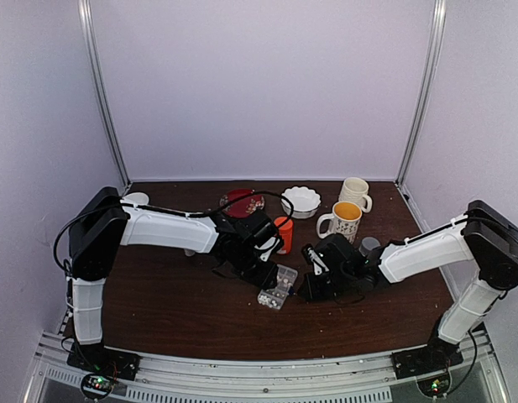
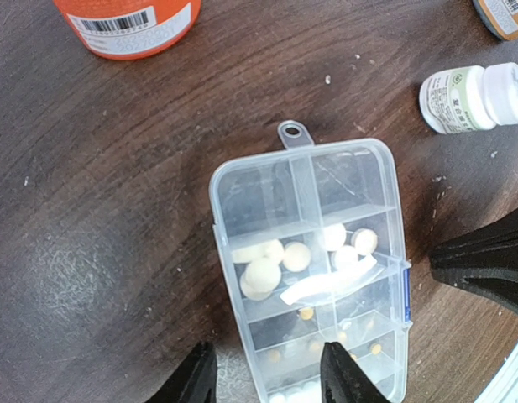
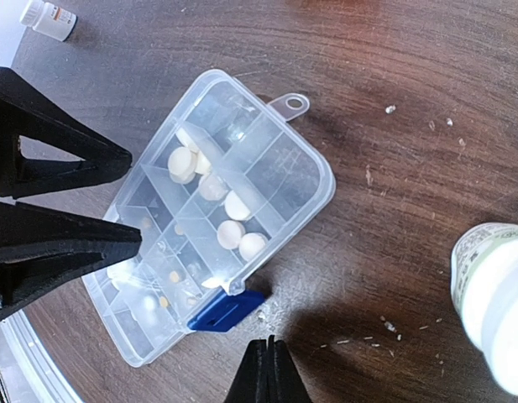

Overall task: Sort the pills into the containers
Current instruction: Close the lid of the pill container, then reset both arms

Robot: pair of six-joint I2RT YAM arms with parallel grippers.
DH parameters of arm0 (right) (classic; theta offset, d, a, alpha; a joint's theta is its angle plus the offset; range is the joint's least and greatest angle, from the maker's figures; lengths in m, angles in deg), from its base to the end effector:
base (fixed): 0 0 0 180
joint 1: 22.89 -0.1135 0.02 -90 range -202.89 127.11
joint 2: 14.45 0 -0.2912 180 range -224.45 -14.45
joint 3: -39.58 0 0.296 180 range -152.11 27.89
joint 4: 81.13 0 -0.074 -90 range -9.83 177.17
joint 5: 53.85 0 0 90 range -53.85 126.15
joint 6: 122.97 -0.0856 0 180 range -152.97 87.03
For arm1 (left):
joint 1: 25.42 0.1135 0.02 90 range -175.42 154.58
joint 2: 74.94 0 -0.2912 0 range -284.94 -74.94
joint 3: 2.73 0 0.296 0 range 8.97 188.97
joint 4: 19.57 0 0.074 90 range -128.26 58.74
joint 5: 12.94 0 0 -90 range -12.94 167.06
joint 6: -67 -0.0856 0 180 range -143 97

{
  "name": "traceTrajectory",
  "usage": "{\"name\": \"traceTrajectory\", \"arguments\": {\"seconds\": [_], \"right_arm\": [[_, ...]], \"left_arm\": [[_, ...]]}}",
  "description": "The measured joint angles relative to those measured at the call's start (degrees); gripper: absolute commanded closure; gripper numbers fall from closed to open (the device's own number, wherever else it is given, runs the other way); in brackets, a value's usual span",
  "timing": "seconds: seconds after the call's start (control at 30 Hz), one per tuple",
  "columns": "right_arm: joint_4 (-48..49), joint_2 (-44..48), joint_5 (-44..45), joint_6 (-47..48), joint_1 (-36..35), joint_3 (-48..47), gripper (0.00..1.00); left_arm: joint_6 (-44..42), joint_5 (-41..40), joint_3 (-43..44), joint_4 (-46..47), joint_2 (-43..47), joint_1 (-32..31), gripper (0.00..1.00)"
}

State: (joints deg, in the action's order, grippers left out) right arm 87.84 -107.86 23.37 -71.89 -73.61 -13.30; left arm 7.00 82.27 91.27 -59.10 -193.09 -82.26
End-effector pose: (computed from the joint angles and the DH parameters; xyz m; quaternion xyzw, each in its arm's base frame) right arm 0.2134 0.2908 0.0885 -0.1329 0.9297 0.3051 0.1580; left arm 0.2659 -0.4212 0.1064 0.2358 0.9438 -0.1885 0.1348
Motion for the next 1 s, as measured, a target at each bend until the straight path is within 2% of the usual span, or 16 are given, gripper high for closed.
{"name": "traceTrajectory", "arguments": {"seconds": [0.3, 0.53, 0.73, 0.87, 0.93, 1.0], "right_arm": [[2.23, -3.45, -1.20, -0.37, -0.39, -1.51, 1.00], [4.66, -6.36, -1.97, -2.01, -0.81, -3.78, 1.00], [4.72, -2.23, -0.92, -0.61, -1.22, -1.44, 0.99], [3.37, 11.52, 2.51, 4.66, -1.68, 1.22, 0.80], [3.37, 20.06, 5.51, 8.50, -1.75, 2.25, 0.60], [3.52, 28.85, 9.29, 12.44, -1.42, 3.54, 0.31]], "left_arm": [[0.55, 1.33, -0.13, 1.11, -0.17, 0.00, 0.63], [2.58, 3.39, -1.20, 3.56, -0.26, 1.36, 0.63], [3.15, 2.29, -1.97, 4.46, 0.33, 1.09, 0.54], [3.13, -2.27, -3.45, 2.80, 3.23, 0.46, 0.49], [3.02, -5.97, -4.68, 1.81, 6.73, 0.26, 0.45], [2.64, -10.10, -7.39, 1.46, 13.81, 0.57, 0.35]]}}
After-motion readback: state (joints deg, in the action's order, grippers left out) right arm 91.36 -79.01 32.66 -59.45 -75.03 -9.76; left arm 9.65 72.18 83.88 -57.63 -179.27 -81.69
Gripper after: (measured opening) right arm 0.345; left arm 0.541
